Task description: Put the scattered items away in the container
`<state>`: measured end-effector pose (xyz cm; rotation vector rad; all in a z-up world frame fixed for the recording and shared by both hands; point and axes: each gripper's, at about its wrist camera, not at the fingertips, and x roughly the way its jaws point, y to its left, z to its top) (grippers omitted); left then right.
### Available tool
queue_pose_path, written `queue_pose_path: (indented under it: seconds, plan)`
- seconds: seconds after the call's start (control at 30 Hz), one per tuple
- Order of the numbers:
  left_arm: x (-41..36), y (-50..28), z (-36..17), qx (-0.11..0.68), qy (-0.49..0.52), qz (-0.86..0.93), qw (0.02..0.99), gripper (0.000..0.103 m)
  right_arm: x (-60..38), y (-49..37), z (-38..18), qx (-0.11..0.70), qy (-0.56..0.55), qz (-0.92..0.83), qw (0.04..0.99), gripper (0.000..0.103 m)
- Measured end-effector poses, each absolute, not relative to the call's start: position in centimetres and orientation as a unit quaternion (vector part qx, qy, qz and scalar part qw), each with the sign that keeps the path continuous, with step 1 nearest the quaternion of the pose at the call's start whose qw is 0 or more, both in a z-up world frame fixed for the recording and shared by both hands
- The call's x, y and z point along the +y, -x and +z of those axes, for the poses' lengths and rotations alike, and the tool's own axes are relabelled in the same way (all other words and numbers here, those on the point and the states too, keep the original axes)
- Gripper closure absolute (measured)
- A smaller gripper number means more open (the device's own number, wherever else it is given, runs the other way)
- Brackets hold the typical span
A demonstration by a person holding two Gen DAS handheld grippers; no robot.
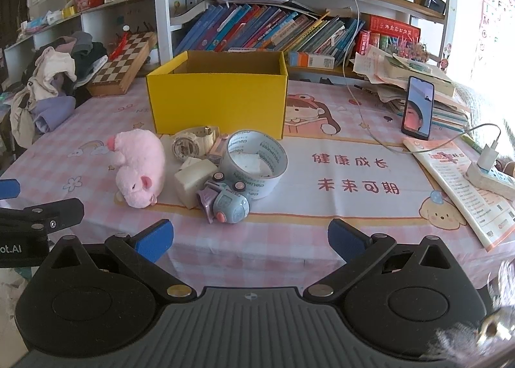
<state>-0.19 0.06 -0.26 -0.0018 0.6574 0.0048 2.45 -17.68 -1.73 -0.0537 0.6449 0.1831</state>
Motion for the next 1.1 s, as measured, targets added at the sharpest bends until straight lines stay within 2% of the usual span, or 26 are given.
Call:
queue_pose_path:
  seconds: [1.1]
  plan:
    - [-0.22, 0.19, -0.24, 0.327, 0.003, -0.004, 0.945, 0.000, -18.50, -1.65, -2.40, 0.317, 0.033, 0.100, 0.943, 0.000]
